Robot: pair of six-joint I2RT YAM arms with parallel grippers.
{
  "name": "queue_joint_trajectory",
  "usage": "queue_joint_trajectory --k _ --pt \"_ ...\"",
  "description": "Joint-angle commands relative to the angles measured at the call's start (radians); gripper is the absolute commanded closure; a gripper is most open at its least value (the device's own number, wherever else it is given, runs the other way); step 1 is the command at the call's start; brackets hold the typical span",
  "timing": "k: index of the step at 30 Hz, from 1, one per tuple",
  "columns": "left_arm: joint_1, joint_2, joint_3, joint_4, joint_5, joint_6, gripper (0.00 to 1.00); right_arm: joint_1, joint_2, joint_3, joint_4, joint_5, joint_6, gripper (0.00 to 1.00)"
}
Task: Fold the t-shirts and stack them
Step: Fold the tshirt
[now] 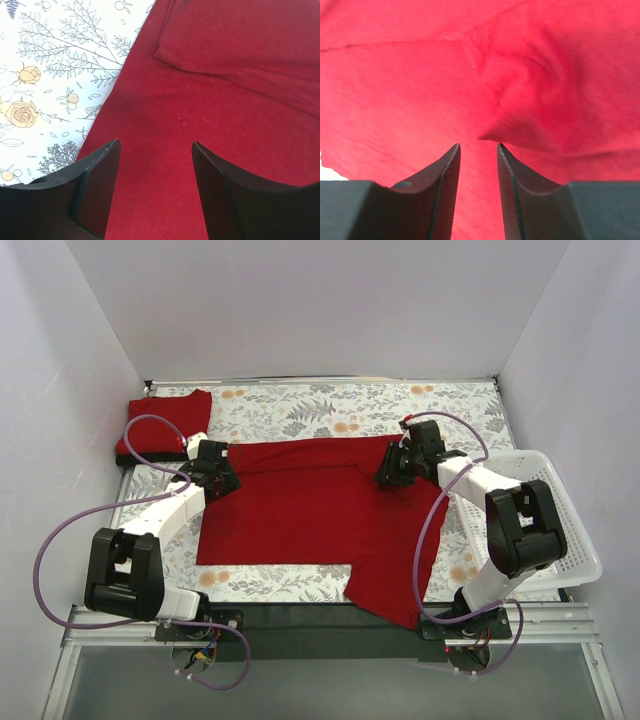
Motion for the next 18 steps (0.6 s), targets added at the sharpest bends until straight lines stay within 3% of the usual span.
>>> queue_joint_trajectory --k 1,5,11,14,18 --pt "-0.003 0.003 0.013 0.016 -0.003 0.011 0.45 -0.003 -0.09 -0.008 -0.069 0.08 -0.101 0.63" --pt "-0.003 -0.001 0.014 0.018 0.012 0.016 0.45 -0.025 -0.149 -0.026 -0.126 0.245 -0.16 0.63" --pt "-0.032 -0.043 -0.001 0.079 0.101 0.056 0.44 -0.086 -0.135 -0.052 -0.164 0.293 -0.187 0.67" --pt "-0.11 -0.048 0.02 0.122 0.176 0.068 0.43 -0.087 -0.1 -0.045 -0.176 0.284 -0.198 0.68" --pt "-0.3 0.016 0.103 0.185 0.201 0.082 0.4 -0.087 -0.059 -0.037 -0.175 0.245 -0.197 0.69"
